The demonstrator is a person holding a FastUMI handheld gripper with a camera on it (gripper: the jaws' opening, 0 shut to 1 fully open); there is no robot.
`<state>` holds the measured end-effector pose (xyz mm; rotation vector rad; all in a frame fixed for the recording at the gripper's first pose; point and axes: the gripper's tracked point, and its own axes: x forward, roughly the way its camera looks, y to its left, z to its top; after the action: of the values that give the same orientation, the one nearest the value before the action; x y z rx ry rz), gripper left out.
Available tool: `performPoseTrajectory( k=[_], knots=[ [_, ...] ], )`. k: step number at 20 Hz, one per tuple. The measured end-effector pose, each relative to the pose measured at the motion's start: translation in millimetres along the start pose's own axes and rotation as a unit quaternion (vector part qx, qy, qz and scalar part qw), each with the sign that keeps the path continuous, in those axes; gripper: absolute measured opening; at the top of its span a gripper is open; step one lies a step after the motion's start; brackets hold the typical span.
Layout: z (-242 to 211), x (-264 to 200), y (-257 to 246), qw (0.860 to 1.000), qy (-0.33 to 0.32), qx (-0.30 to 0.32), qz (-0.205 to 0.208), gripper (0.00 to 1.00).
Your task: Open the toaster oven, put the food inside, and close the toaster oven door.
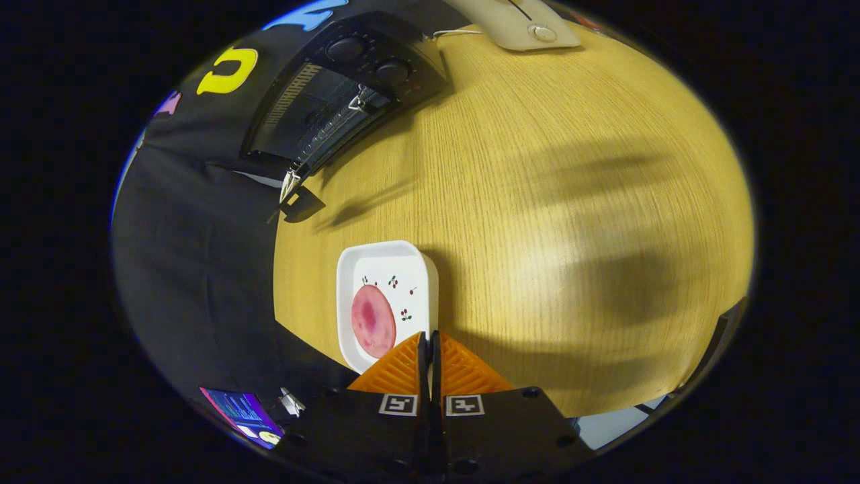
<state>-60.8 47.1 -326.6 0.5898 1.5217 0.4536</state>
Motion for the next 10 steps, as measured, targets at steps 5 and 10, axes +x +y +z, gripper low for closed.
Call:
performPoseTrajectory(
  k=[5, 10],
  knots=[
    [4, 0, 8, 0.998, -0.020, 0.045, 0.047, 0.01],
    [6, 2, 16, 0.994, -0.056, 0.068, 0.064, 0.02]
  ],
)
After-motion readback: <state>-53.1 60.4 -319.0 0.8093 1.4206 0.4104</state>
